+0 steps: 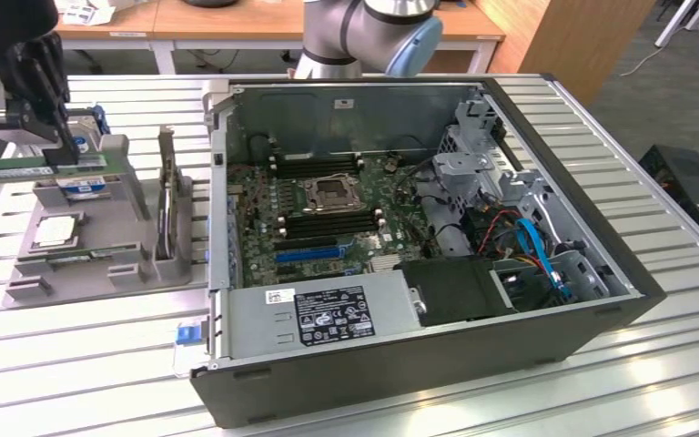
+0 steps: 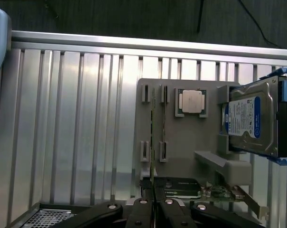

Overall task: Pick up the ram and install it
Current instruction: 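Pick up the ram and move it above insertion slot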

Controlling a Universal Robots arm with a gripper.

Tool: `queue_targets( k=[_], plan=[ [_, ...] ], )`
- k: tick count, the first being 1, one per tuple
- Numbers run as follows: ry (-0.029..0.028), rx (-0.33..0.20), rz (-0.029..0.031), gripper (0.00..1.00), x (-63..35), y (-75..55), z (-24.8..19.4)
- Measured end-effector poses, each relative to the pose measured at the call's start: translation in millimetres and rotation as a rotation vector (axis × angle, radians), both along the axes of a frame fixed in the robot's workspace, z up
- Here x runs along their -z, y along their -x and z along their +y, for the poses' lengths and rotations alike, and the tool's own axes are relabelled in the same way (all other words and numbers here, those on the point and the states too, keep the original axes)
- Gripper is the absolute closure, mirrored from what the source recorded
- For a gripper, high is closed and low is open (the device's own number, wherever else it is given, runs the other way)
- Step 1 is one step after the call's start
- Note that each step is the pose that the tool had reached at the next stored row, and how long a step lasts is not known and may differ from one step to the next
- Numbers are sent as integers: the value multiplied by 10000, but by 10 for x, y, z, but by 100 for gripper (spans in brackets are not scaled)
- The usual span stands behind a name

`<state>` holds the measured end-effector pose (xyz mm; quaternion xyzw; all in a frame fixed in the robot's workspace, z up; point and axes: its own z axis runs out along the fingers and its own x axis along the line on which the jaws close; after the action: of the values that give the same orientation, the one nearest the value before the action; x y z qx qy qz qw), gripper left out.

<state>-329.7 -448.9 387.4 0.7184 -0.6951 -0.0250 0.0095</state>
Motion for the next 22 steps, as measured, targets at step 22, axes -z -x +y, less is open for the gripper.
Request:
queue_targets(
  k=[22],
  plan=[
    [0, 1, 62, 87, -19, -353, 0]
  ],
)
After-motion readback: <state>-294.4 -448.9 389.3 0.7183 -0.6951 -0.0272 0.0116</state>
